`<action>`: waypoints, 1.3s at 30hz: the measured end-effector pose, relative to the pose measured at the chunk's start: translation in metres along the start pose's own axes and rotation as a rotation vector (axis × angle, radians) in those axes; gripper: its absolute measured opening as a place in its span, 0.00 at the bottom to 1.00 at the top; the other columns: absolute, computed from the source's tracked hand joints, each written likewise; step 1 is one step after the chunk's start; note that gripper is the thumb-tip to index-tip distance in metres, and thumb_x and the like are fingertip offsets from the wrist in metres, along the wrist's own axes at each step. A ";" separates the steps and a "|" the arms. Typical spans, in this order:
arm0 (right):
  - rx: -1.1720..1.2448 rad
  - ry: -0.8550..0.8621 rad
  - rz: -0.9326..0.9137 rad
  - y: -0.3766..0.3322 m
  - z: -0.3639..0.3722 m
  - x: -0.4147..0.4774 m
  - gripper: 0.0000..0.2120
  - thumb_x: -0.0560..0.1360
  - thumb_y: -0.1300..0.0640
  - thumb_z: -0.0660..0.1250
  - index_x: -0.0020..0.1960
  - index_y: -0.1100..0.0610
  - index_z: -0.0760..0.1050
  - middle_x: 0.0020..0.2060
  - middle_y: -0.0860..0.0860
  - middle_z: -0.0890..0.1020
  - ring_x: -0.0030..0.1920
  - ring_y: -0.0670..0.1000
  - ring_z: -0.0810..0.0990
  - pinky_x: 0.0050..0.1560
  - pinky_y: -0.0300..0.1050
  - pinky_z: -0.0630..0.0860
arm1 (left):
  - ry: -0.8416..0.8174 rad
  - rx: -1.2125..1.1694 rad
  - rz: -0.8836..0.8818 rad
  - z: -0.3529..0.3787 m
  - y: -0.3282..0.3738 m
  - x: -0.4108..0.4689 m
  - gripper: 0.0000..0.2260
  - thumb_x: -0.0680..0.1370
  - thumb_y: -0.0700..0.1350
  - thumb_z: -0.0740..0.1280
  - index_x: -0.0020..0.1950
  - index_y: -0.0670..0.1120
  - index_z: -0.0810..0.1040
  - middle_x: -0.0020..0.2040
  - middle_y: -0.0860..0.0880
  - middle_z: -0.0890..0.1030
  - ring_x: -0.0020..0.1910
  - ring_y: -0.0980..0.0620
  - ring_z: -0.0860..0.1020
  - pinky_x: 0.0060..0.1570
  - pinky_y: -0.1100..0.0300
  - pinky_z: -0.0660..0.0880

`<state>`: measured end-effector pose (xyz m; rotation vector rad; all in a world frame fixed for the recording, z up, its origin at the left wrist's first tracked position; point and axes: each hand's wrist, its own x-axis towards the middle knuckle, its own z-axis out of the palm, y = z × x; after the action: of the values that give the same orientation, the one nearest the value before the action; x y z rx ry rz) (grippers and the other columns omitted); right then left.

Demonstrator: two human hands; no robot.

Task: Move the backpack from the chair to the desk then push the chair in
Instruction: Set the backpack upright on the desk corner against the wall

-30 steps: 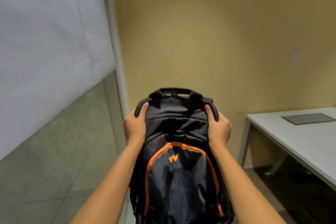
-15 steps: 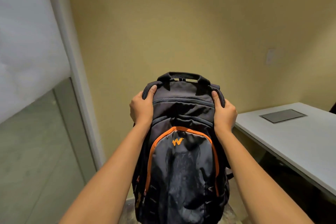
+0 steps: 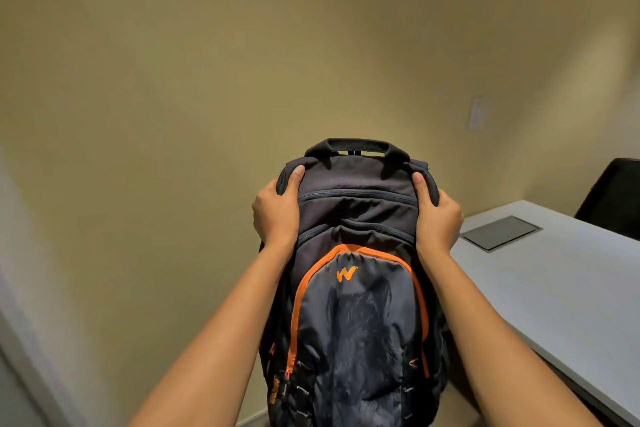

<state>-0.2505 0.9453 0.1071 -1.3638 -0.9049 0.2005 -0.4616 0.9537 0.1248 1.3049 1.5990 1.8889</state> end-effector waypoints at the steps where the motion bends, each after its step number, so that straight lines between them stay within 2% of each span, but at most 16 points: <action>1: -0.003 0.018 0.009 0.006 0.001 0.013 0.27 0.72 0.33 0.63 0.28 0.54 0.66 0.24 0.49 0.70 0.27 0.48 0.66 0.29 0.45 0.62 | -0.018 -0.008 0.000 0.016 0.000 0.004 0.25 0.74 0.62 0.66 0.27 0.47 0.64 0.24 0.51 0.68 0.25 0.54 0.65 0.27 0.58 0.61; 4: -0.024 0.062 0.030 0.019 0.005 0.043 0.27 0.71 0.32 0.63 0.27 0.53 0.65 0.24 0.49 0.69 0.27 0.48 0.66 0.28 0.45 0.62 | -0.054 -0.026 0.011 0.054 0.000 0.015 0.25 0.74 0.61 0.66 0.26 0.48 0.61 0.23 0.51 0.65 0.24 0.54 0.63 0.26 0.58 0.59; 10: -0.048 0.164 0.031 0.047 0.017 0.113 0.26 0.71 0.33 0.63 0.30 0.54 0.69 0.25 0.49 0.72 0.27 0.46 0.68 0.29 0.43 0.64 | -0.159 -0.068 0.028 0.141 -0.003 0.047 0.23 0.75 0.62 0.65 0.27 0.48 0.66 0.25 0.51 0.70 0.26 0.54 0.67 0.28 0.58 0.62; 14: -0.069 0.230 0.012 0.059 0.024 0.162 0.26 0.72 0.34 0.64 0.27 0.53 0.66 0.24 0.49 0.71 0.27 0.47 0.67 0.28 0.44 0.63 | -0.205 -0.122 0.037 0.195 0.003 0.066 0.24 0.75 0.62 0.65 0.27 0.48 0.64 0.24 0.51 0.68 0.25 0.53 0.65 0.26 0.58 0.60; 18: -0.090 0.297 0.005 0.072 0.022 0.206 0.28 0.71 0.33 0.63 0.32 0.58 0.72 0.28 0.51 0.74 0.31 0.50 0.70 0.32 0.45 0.65 | -0.257 -0.185 0.050 0.243 0.010 0.077 0.25 0.75 0.62 0.65 0.27 0.48 0.62 0.24 0.51 0.65 0.25 0.53 0.63 0.27 0.58 0.59; 21: -0.106 0.327 -0.008 0.077 0.019 0.237 0.26 0.71 0.32 0.62 0.30 0.54 0.69 0.27 0.49 0.73 0.30 0.48 0.70 0.32 0.44 0.65 | -0.287 -0.217 0.053 0.277 0.019 0.084 0.25 0.74 0.62 0.65 0.26 0.49 0.61 0.23 0.51 0.65 0.24 0.53 0.63 0.26 0.58 0.58; 25: -0.134 0.369 -0.046 0.085 0.015 0.280 0.26 0.72 0.33 0.63 0.31 0.55 0.70 0.27 0.47 0.73 0.32 0.49 0.71 0.31 0.43 0.65 | -0.312 -0.257 0.047 0.322 0.030 0.090 0.24 0.74 0.61 0.66 0.26 0.50 0.61 0.23 0.52 0.65 0.24 0.55 0.63 0.26 0.59 0.58; 28: -0.154 0.376 -0.062 0.093 0.011 0.315 0.24 0.72 0.33 0.62 0.28 0.50 0.67 0.27 0.46 0.72 0.30 0.47 0.69 0.30 0.41 0.64 | -0.323 -0.276 0.034 0.359 0.036 0.092 0.24 0.74 0.61 0.65 0.27 0.49 0.63 0.24 0.52 0.67 0.24 0.55 0.65 0.26 0.60 0.60; 39: -0.179 0.286 -0.108 0.143 0.009 0.476 0.25 0.72 0.33 0.61 0.28 0.51 0.66 0.27 0.46 0.72 0.34 0.53 0.72 0.29 0.43 0.62 | -0.229 -0.313 -0.026 0.506 0.055 0.099 0.24 0.74 0.63 0.65 0.28 0.48 0.63 0.25 0.51 0.67 0.25 0.54 0.64 0.28 0.59 0.61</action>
<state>0.1103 1.2778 0.1874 -1.4596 -0.7660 -0.1589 -0.0899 1.3098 0.1875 1.2994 1.1495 1.8098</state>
